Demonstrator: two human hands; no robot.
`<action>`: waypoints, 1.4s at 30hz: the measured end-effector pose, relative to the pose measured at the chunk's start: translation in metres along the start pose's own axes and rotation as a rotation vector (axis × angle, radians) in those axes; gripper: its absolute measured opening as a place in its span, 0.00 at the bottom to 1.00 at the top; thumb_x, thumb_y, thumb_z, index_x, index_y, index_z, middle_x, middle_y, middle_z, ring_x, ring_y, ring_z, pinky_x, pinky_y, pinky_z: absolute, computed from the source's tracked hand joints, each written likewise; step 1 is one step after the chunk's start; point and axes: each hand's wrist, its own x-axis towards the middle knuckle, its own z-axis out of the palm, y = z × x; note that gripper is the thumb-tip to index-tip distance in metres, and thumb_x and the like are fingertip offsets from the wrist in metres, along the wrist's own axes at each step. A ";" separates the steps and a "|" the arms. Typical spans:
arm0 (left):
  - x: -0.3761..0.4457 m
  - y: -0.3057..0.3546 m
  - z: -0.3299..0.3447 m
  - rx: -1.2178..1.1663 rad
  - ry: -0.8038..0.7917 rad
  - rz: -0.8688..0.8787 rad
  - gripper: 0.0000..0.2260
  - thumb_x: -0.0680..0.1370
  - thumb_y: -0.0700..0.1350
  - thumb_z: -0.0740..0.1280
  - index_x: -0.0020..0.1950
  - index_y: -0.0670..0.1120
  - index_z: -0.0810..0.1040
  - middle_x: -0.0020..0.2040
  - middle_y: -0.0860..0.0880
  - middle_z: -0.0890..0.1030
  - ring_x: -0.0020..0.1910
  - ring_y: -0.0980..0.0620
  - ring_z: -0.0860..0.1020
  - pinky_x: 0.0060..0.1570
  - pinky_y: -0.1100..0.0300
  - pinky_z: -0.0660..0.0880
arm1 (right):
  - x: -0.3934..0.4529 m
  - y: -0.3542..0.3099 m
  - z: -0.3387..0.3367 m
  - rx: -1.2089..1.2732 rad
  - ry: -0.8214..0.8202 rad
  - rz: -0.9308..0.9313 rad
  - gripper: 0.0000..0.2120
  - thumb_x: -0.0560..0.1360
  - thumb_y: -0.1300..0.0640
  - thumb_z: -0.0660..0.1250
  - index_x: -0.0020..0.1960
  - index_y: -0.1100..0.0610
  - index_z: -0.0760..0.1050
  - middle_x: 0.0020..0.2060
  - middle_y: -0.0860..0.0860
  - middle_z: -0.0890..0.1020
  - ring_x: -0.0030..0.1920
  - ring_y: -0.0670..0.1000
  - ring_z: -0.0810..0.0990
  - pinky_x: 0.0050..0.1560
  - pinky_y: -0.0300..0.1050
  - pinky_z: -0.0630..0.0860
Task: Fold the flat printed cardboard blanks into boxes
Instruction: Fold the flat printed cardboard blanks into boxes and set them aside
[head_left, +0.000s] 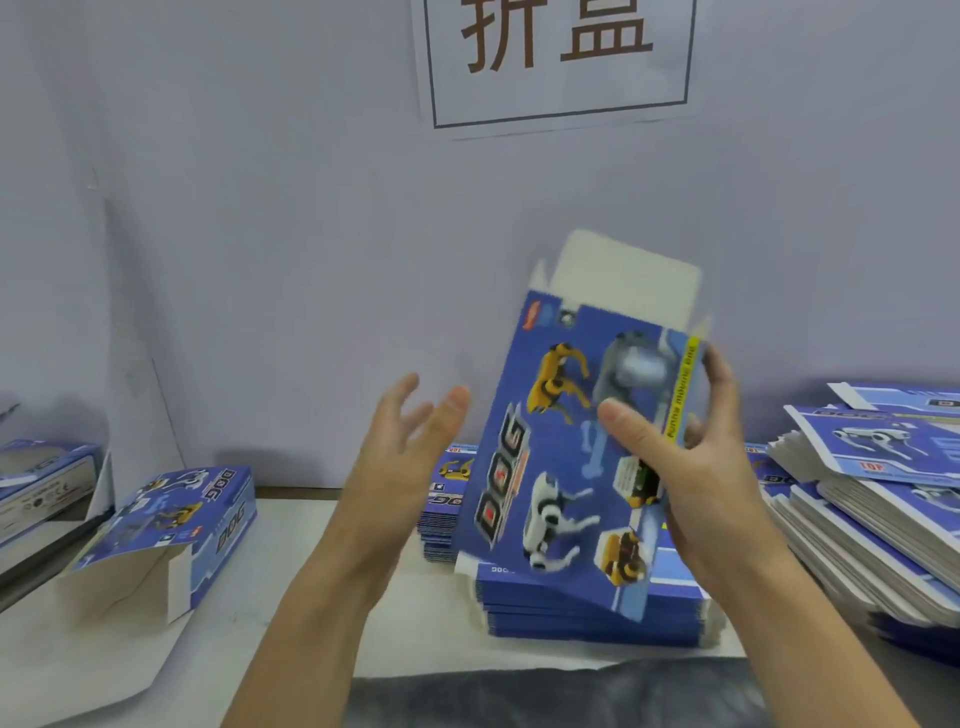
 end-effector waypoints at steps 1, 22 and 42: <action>0.001 0.002 -0.001 -0.010 0.022 0.083 0.38 0.64 0.74 0.72 0.72 0.68 0.65 0.70 0.60 0.74 0.60 0.66 0.77 0.58 0.56 0.77 | -0.002 -0.002 0.001 -0.077 -0.083 -0.021 0.49 0.52 0.36 0.82 0.66 0.22 0.60 0.64 0.43 0.77 0.65 0.41 0.77 0.54 0.46 0.81; -0.006 0.006 0.019 -0.196 -0.037 0.171 0.30 0.64 0.55 0.74 0.64 0.58 0.69 0.50 0.50 0.87 0.45 0.46 0.87 0.37 0.58 0.82 | -0.014 0.000 0.022 -0.010 -0.352 -0.066 0.25 0.76 0.46 0.63 0.72 0.37 0.65 0.62 0.51 0.81 0.62 0.55 0.81 0.60 0.55 0.79; -0.011 0.011 0.018 -0.263 -0.098 0.010 0.34 0.62 0.65 0.73 0.67 0.60 0.72 0.53 0.52 0.87 0.48 0.46 0.86 0.41 0.53 0.83 | -0.012 0.005 0.018 0.048 -0.335 -0.109 0.24 0.75 0.47 0.66 0.71 0.44 0.69 0.60 0.53 0.82 0.61 0.57 0.81 0.61 0.59 0.77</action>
